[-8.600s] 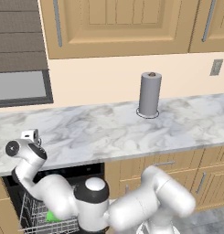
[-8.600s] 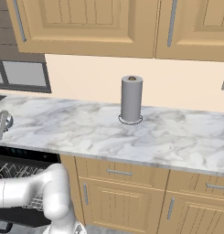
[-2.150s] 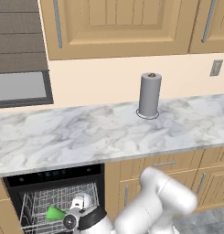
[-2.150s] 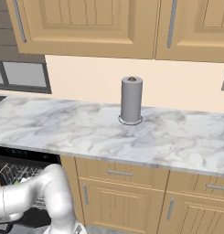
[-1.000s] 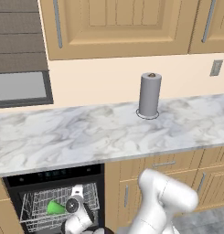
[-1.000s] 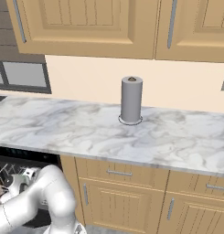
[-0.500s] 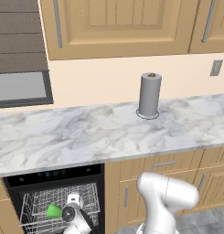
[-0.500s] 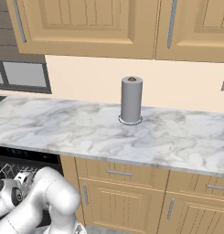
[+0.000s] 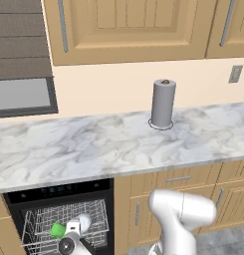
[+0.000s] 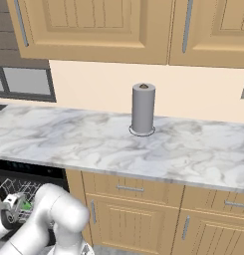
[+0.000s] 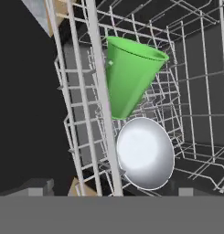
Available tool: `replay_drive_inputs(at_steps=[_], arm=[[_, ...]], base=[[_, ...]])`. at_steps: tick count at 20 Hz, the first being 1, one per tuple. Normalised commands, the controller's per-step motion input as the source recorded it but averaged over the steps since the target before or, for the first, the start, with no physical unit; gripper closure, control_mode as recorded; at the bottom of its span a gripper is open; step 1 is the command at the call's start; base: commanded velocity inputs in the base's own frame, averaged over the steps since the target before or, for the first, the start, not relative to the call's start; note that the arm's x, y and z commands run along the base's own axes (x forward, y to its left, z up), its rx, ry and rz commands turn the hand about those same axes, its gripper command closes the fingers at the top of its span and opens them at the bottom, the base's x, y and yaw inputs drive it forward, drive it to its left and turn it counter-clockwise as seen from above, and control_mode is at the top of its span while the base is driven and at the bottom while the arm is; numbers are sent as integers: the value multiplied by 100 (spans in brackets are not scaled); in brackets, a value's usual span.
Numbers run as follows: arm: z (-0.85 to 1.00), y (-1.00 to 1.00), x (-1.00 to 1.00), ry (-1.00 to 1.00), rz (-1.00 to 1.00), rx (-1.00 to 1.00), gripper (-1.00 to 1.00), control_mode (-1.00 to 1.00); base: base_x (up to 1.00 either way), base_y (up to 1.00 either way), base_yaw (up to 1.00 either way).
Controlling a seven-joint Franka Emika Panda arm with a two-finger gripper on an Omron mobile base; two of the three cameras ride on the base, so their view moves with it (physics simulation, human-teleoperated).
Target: Pick up the cup and bowl from the counter, place them in the dishwasher, and close the dishwasher door.
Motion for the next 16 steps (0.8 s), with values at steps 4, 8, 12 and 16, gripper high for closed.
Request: replay_drive_inputs(at_steps=[4, 8, 12, 16], arm=[[16, 34, -38, -3, 0, 0, -100, -100], [35, 32, -39, -5, 0, 0, -100, -100], [30, 32, -39, -3, 0, 0, -100, -100], [1, 33, -33, -1, 0, 0, -100, -100]], base=[[0, 0, 0], [0, 0, 0], [0, 0, 0], [0, 0, 0]])
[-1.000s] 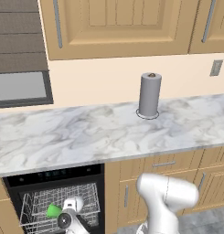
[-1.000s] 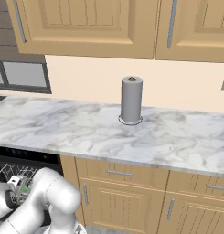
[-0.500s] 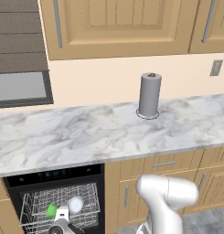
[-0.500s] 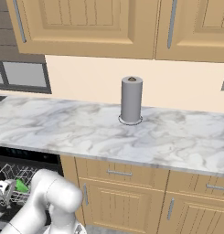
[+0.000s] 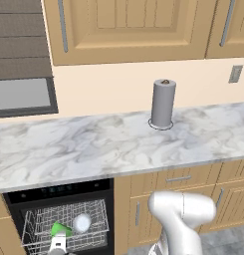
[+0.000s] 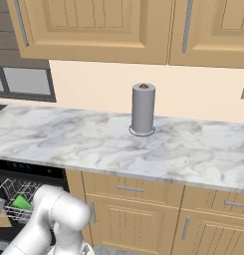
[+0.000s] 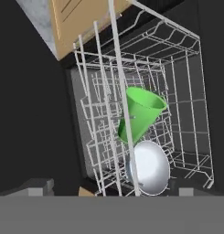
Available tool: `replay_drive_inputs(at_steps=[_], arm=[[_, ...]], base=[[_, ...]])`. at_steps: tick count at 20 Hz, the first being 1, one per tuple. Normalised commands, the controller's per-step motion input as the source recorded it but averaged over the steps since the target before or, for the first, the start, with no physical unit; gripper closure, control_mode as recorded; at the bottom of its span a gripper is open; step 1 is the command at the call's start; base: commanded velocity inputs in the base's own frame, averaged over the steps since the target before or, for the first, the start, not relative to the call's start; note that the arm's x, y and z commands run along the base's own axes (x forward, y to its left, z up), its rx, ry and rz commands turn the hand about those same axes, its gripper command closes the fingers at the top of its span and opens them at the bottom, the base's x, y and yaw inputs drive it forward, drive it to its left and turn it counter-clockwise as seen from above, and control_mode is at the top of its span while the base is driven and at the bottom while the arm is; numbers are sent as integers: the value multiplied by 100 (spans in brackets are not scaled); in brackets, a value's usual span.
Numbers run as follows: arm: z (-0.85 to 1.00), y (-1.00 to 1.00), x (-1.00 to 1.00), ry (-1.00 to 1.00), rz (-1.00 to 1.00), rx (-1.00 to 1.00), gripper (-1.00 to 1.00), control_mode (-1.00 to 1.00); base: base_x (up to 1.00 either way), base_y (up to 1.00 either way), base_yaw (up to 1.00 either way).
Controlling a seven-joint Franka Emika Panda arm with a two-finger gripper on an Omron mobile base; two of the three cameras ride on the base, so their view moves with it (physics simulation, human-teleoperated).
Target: Pick up the cup and bowl from the counter, place them in the dishwasher, and close the dishwasher door.
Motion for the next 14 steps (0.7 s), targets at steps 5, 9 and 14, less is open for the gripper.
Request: replay_drive_inputs(at_steps=[5, 9, 14], arm=[[-4, 31, -27, -3, 0, -4, -100, -100], [-7, 34, -41, -9, 0, -6, -100, -100], [-30, 28, -42, -12, 0, -10, -100, -100]], base=[[0, 0, 0], [0, 0, 0], [0, 0, 0]])
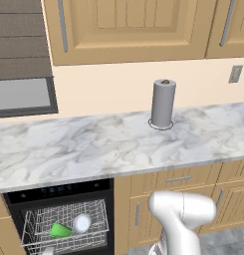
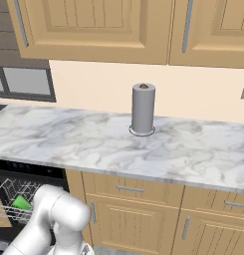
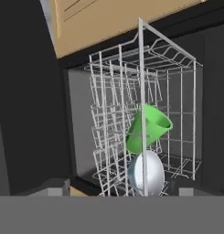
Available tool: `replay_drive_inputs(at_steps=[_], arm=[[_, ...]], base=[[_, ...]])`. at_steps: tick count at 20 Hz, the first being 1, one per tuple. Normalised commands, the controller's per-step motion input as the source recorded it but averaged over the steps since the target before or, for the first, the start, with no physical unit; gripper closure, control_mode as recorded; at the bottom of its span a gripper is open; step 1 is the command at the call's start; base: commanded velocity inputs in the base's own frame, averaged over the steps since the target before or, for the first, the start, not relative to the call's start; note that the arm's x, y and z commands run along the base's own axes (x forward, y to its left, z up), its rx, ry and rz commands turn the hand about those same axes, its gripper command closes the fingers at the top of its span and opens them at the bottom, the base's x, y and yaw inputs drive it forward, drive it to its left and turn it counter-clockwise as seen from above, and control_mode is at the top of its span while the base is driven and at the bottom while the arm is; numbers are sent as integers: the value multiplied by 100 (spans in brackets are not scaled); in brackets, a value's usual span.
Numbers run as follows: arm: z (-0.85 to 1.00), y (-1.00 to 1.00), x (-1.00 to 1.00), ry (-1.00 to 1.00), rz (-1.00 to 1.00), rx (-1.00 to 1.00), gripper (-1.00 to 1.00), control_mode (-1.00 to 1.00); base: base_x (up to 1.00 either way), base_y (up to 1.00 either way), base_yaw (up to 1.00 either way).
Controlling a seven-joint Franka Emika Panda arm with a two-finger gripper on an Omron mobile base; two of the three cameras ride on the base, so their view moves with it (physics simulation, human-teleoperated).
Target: Pick up the cup and bowl from the counter, place them in the dishwasher, and close the dishwasher door.
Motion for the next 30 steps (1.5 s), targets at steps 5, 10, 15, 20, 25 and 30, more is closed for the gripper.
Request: replay_drive_inputs(at_steps=[5, 10, 15, 20, 25, 30], arm=[[-49, 26, -38, -16, 0, -16, -100, -100], [-11, 32, -58, -18, 0, -9, -100, -100], [0, 32, -76, -19, 0, -5, -100, -100], [-30, 16, -69, -19, 0, -1, -100, -100], [-70, 1, -29, -14, 0, -1, -100, -100], [-72, 0, -3, -11, 0, -3, -100, -100]], base=[[0, 0, 0], [0, 0, 0], [0, 0, 0], [0, 0, 0], [0, 0, 0], [0, 0, 0]])
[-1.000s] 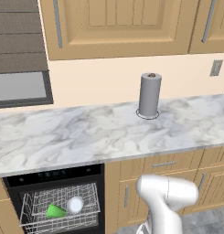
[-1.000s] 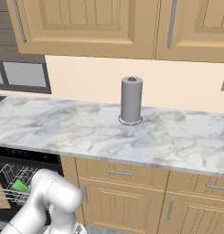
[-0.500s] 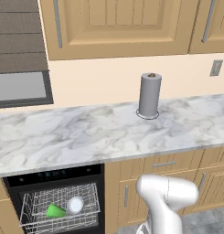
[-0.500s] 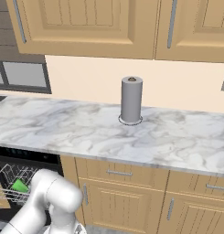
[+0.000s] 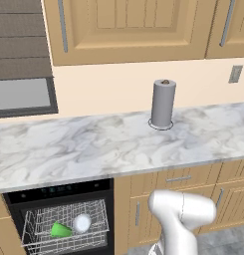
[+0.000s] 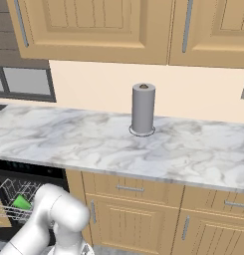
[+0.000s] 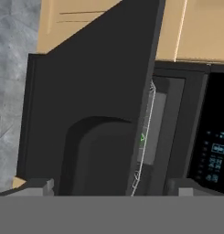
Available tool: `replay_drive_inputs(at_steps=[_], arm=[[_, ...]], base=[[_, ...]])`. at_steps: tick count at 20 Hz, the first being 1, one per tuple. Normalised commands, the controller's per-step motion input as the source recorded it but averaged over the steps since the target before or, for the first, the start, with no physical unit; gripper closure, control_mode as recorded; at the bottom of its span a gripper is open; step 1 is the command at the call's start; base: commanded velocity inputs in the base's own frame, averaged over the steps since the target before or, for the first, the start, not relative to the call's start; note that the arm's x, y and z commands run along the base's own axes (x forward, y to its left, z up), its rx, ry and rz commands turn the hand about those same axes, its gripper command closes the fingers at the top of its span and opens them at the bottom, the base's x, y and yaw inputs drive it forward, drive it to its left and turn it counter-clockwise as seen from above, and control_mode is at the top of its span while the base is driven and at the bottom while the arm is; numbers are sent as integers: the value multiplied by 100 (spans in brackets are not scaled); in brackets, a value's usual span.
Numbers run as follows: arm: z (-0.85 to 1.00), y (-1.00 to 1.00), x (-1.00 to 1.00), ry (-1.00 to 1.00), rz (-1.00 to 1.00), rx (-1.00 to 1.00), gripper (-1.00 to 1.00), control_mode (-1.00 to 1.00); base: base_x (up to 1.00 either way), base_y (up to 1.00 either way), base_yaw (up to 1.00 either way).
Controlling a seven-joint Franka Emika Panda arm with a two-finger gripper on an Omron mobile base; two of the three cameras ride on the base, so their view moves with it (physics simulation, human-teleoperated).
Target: Pick up the cup and bowl from the counter, place them in the dishwasher, and close the dishwasher door.
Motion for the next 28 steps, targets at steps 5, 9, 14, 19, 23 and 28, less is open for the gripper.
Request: replay_drive_inputs(at_steps=[5, 9, 14, 19, 23, 28], arm=[[-70, 0, 0, -11, 0, -6, -100, -100], [-73, 0, 0, -12, 0, -9, -100, -100], [-68, 0, 0, -15, 0, -16, -100, -100], [-70, 0, 0, -15, 0, -19, -100, -100], [-67, 0, 4, -17, 0, -22, -100, -100], [-54, 0, 19, -19, 0, -26, -100, -100]], base=[[0, 0, 0], [0, 0, 0], [0, 0, 0], [0, 0, 0], [0, 0, 0], [0, 0, 0]])
